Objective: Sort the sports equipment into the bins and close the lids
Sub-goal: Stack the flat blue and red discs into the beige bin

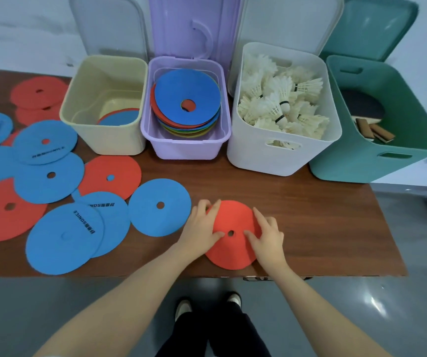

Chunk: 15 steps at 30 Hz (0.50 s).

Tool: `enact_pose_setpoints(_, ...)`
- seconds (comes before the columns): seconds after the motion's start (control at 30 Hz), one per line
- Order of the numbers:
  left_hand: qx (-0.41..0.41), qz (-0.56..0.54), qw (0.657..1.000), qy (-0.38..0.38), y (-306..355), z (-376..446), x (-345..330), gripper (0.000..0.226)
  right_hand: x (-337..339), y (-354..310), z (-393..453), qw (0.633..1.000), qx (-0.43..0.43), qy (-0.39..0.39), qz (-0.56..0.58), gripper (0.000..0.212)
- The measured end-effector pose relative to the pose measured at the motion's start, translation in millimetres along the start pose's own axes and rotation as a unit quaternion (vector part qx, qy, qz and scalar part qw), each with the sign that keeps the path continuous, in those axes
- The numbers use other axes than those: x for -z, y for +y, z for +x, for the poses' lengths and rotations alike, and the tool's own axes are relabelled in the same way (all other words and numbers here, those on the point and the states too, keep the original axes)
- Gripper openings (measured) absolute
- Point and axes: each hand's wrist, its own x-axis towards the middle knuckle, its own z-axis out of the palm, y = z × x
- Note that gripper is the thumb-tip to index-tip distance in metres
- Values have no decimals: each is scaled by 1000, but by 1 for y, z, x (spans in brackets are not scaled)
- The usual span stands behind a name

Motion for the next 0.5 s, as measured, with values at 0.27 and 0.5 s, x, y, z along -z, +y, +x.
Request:
enact_pose_setpoints(0.27, 58, -69, 994, 56, -17, -23, 31, 74, 2, -39, 5, 994, 103, -14, 33, 52)
enact_pose_setpoints(0.5, 59, -21, 982, 181, -29, -31, 91, 72, 7, -101, 31, 974, 216, -6, 66, 50)
